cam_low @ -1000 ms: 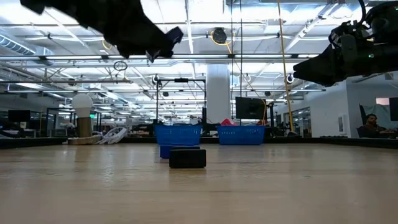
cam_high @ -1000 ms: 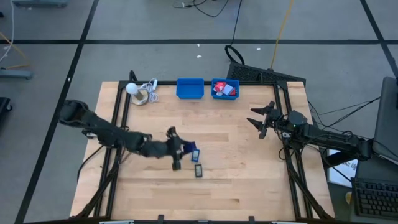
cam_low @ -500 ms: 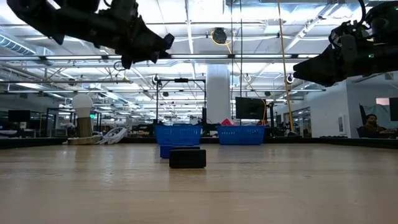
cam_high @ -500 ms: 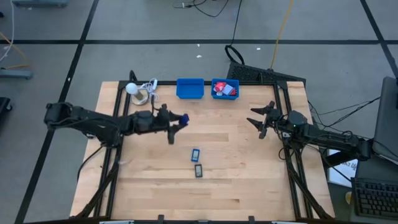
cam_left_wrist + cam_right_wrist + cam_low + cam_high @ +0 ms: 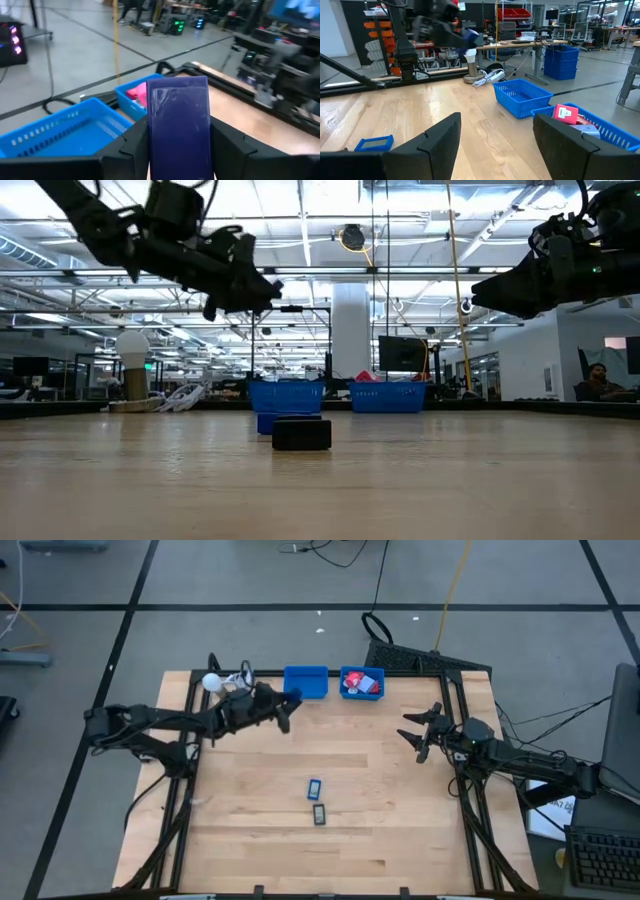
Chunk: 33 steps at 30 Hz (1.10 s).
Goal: Pick & Place Office items
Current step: Put the dark blue digital timer into the left blue bin
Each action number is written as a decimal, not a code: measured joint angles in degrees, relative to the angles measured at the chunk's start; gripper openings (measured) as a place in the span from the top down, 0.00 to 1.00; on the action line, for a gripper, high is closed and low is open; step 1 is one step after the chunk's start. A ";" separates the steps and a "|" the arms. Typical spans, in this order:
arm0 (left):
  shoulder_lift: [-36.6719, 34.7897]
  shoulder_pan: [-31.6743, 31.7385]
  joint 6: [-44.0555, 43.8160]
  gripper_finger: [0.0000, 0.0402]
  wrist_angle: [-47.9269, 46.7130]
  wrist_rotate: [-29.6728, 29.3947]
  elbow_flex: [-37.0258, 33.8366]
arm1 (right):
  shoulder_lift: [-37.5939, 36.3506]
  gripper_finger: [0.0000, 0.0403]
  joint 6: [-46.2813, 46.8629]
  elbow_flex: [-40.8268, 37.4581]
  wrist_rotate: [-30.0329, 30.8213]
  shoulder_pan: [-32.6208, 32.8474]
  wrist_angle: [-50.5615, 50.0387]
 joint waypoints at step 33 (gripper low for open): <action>23.18 11.15 -14.34 0.59 -14.22 -13.36 19.46 | 0.00 0.41 0.02 0.02 -0.01 0.00 -0.02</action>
